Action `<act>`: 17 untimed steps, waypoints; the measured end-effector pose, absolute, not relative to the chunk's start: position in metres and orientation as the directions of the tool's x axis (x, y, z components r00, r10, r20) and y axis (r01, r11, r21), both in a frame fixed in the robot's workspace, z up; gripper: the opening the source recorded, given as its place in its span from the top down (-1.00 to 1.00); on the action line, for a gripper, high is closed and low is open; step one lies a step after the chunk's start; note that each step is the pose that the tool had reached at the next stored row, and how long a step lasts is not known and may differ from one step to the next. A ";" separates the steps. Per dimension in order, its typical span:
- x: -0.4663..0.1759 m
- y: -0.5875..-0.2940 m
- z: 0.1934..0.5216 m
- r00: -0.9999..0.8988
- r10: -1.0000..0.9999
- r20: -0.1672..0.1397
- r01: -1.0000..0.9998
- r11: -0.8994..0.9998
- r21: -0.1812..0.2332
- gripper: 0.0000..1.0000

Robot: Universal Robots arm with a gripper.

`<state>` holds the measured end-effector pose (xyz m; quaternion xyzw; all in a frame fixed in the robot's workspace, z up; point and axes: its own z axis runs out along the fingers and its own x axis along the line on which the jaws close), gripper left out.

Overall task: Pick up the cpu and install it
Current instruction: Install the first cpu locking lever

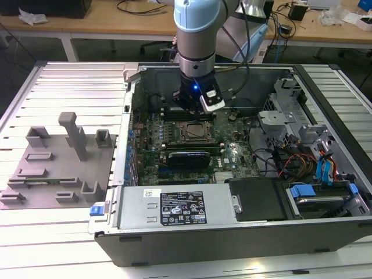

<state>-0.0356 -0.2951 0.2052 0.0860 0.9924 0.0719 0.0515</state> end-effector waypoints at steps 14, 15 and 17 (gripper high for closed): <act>-0.036 -0.294 0.204 -0.977 0.193 -0.096 0.179 0.974 0.139 0.79; -0.036 -0.293 0.204 -0.976 0.193 -0.096 0.179 0.974 0.139 0.79; -0.036 -0.291 0.204 -0.976 0.193 -0.096 0.179 0.974 0.139 0.79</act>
